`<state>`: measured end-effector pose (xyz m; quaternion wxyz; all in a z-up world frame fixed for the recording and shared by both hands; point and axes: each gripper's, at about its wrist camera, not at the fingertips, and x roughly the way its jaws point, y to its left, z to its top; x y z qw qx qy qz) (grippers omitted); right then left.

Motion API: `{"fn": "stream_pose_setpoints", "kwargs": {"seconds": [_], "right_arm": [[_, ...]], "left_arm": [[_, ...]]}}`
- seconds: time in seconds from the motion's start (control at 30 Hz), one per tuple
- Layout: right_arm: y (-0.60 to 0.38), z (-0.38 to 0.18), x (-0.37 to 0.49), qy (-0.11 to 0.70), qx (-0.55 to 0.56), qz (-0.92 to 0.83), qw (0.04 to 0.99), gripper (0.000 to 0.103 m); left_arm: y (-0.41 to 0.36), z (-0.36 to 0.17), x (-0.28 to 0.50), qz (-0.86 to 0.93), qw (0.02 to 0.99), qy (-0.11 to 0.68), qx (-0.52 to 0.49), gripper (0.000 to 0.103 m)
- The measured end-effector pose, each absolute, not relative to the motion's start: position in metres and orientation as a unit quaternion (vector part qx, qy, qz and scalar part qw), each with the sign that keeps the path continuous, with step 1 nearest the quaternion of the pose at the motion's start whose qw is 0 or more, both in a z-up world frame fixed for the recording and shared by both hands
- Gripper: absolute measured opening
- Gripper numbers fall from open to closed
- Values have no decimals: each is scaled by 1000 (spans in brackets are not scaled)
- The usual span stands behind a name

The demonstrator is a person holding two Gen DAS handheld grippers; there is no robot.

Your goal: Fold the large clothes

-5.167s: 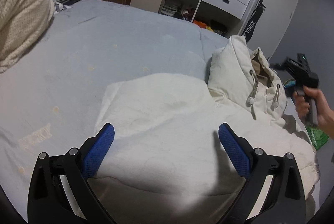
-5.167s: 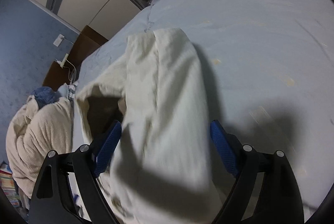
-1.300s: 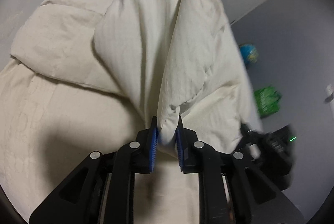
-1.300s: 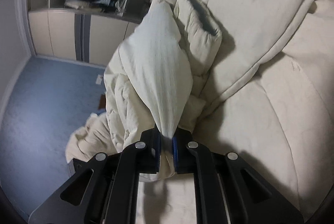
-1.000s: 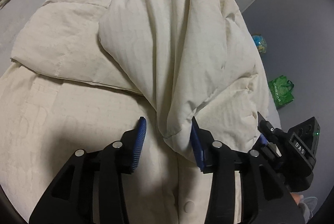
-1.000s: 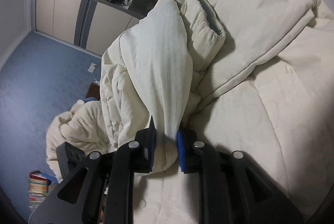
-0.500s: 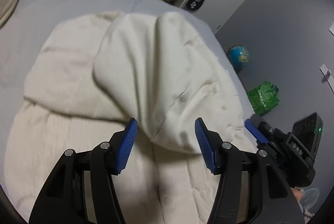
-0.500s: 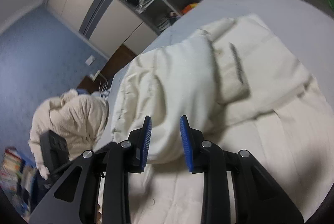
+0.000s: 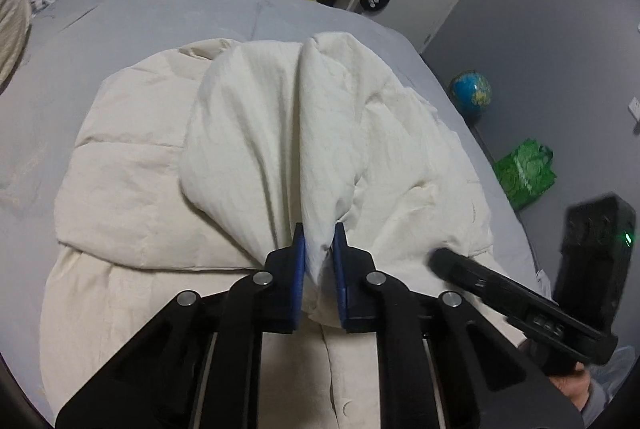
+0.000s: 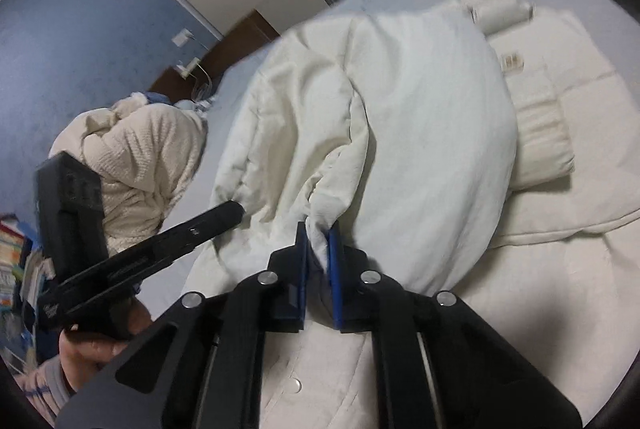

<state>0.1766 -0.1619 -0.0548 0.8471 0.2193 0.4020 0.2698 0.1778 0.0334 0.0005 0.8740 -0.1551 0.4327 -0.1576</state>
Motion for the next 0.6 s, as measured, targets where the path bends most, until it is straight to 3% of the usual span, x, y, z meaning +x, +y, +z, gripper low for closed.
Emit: {"fn": "stream_pose_setpoints", "kwargs": {"seconds": [0.17, 0.4, 0.6], "right_arm": [[-158, -45, 139, 370, 173, 255, 876, 6], [-132, -88, 139, 410, 71, 203, 886, 5], [-126, -100, 152, 415, 63, 173, 891, 5]], "left_arm": [[36, -11, 163, -168, 865, 435, -187, 13], [29, -57, 168, -148, 838, 486, -199, 15], [20, -64, 187, -139, 838, 494, -185, 18]]}}
